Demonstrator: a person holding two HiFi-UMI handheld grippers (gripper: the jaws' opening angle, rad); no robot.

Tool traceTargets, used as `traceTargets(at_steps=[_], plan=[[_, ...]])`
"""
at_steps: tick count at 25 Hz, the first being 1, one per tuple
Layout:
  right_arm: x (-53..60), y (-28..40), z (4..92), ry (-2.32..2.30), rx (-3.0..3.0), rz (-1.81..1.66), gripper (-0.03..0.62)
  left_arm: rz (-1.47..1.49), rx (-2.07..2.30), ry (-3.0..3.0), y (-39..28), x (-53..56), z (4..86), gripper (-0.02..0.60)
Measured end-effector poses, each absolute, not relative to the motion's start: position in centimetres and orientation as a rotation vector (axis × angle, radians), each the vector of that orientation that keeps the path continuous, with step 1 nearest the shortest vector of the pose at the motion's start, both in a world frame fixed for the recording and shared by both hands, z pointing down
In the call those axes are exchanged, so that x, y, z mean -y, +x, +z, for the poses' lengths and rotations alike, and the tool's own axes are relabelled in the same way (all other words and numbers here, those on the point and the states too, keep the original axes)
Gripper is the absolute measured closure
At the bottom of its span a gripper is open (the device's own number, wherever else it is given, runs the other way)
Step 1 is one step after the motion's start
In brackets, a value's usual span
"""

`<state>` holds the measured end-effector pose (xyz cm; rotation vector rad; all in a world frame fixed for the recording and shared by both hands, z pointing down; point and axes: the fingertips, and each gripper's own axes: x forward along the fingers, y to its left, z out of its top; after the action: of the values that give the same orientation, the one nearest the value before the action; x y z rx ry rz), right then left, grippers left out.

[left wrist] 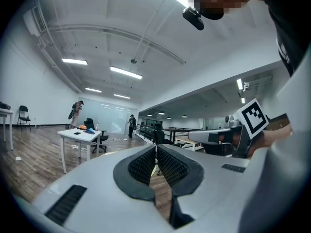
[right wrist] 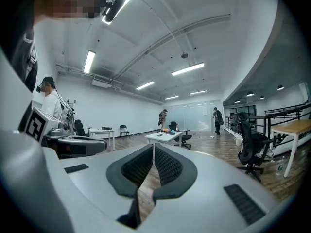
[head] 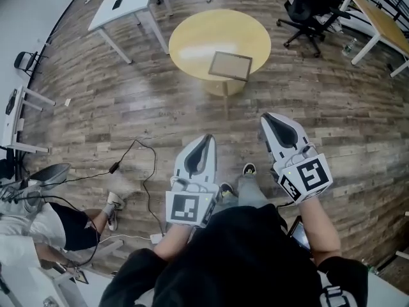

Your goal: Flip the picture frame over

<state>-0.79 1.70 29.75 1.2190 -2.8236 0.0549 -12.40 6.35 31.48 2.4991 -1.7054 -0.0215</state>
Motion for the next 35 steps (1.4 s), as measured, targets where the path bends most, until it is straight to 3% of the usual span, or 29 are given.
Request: traceTargets(at_steps=[9, 21, 35], plan=[[6.2, -0.8, 31.5, 1.192, 2.813, 0.038, 0.571, 0.006, 1.746, 2.473, -13.2, 1.5, 32.6, 0.551], [20.0, 3.6, 32.6, 1.114, 2.838, 0.02, 0.571, 0.075, 1.782, 2.454, -7.9, 15.6, 32.5, 0.551], [27.3, 2.7, 35.7, 0.963, 2.833, -0.004, 0.571, 0.116, 1.845, 2.392, -8.4, 23.6, 33.7, 0.551]])
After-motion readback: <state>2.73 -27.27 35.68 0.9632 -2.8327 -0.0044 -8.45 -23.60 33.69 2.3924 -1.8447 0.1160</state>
